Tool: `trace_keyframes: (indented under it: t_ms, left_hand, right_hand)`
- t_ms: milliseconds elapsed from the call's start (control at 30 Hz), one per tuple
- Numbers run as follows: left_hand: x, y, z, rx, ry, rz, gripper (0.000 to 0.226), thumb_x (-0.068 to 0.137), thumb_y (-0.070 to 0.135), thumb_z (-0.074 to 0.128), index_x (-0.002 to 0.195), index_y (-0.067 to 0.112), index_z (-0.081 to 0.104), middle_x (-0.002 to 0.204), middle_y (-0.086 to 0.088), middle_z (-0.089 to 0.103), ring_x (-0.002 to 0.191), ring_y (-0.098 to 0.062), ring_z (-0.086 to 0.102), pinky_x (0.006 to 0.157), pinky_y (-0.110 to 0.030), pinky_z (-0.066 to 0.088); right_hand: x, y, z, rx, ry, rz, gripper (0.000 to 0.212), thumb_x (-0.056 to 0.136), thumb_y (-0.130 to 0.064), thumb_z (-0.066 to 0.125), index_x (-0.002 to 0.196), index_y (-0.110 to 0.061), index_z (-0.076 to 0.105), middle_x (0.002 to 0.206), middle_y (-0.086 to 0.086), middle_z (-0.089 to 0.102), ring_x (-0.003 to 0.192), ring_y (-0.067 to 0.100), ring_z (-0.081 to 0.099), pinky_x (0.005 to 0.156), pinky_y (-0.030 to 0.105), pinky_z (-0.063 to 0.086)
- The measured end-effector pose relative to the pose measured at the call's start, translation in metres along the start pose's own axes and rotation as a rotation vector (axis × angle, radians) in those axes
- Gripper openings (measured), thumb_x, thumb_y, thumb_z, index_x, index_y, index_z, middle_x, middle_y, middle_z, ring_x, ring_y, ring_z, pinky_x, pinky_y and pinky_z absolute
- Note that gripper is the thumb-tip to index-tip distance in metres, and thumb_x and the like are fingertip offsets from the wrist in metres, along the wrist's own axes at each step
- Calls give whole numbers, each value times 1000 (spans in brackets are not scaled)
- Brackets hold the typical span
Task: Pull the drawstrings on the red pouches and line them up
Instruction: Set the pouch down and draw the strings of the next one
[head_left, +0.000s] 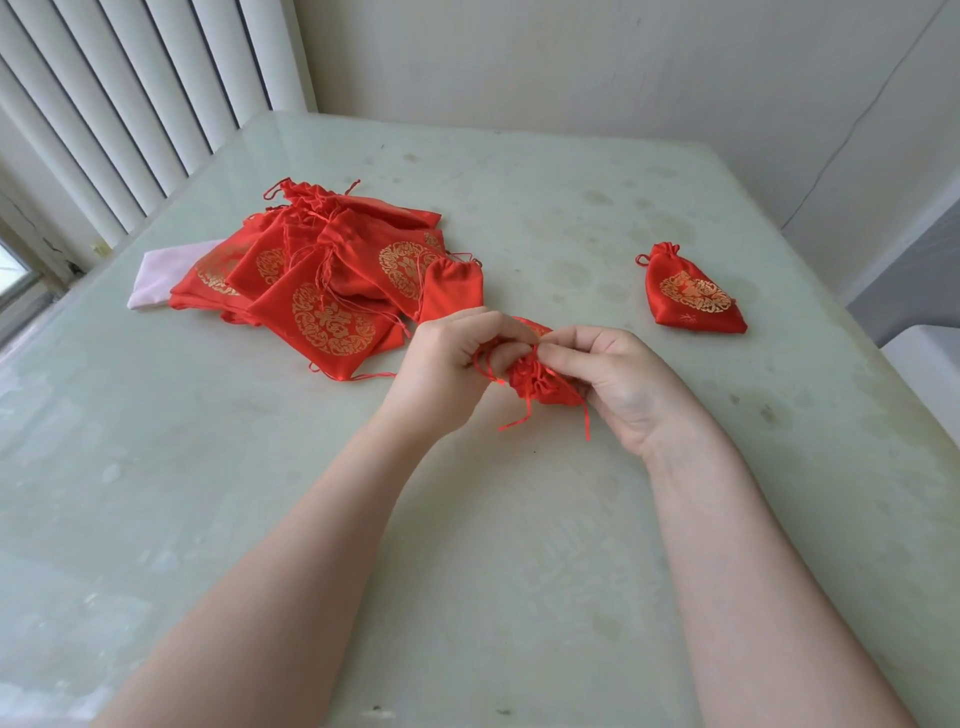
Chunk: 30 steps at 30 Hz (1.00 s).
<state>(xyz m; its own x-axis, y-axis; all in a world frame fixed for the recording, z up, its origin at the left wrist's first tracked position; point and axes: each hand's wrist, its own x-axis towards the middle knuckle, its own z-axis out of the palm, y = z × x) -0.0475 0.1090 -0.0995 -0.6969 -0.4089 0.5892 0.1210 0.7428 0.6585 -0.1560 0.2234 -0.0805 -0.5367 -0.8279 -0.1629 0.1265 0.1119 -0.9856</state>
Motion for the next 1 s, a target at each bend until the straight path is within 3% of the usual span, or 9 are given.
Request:
trace_keyframes:
  t_ms: [233,333,433,533,633,733,833,933,1000]
  left_hand:
    - [3,13,-1,-254,155,-359,19,87,-6,55,84,11,64,63,1,60,54,-1,55,58,-14,46]
    - [9,22,2,-371,209,-459,15,88,-4,56,91,9,62,63,-1,57,53,-4,54,59,-19,50]
    - [9,23,0,-446,124,-521,28,87,-3,57,107,16,55,66,-1,54,56,-9,58,62,-21,53]
    - [5,15,-4,-271,-15,-454,34,86,1,60,111,24,53,72,-2,54,60,-5,52,65,-16,46]
    - [9,11,-6,-226,63,-472,30,85,5,62,104,28,54,73,2,51,62,-4,43,60,-15,37]
    - [10,18,-1,-333,164,-503,27,86,6,62,95,30,53,72,2,49,62,-3,43,59,-15,38]
    - [8,26,9,-388,120,-514,23,87,8,60,91,29,54,75,-1,51,69,-10,47,61,-19,38]
    - [15,33,17,-440,126,-546,21,89,5,57,86,26,55,70,7,52,71,-12,53,78,-37,51]
    - [21,40,22,-454,154,-563,24,88,4,57,85,28,57,71,3,55,70,-16,55,85,-49,50]
  right_hand:
    - [2,-3,-1,59,110,-63,28,90,0,45,68,-16,51,67,3,49,60,13,42,56,25,28]
    - [2,-5,-2,81,117,-78,25,90,-1,46,70,-16,52,67,3,49,60,12,42,56,23,28]
    - [2,-4,-4,27,178,-99,26,90,-2,48,69,-15,54,54,-7,54,48,2,47,48,13,36]
    - [7,2,-4,-238,350,-209,25,87,-5,57,67,-19,58,60,-8,57,57,4,53,59,18,44]
    - [10,5,0,-519,434,-315,18,86,-11,59,72,-22,59,70,-9,58,72,12,55,73,28,44]
    - [7,-1,0,-331,358,-251,24,90,-8,53,72,-23,55,70,-10,57,64,1,54,66,19,42]
    - [3,-7,-13,-168,234,-178,24,92,-5,50,74,-19,54,70,-7,59,57,-5,54,64,16,40]
    - [-1,-15,-24,-80,158,-167,20,94,-10,48,76,-16,55,76,1,61,64,2,58,70,20,42]
    - [-3,-20,-28,14,68,-169,11,90,-21,56,81,-14,57,85,5,66,74,11,63,73,21,48]
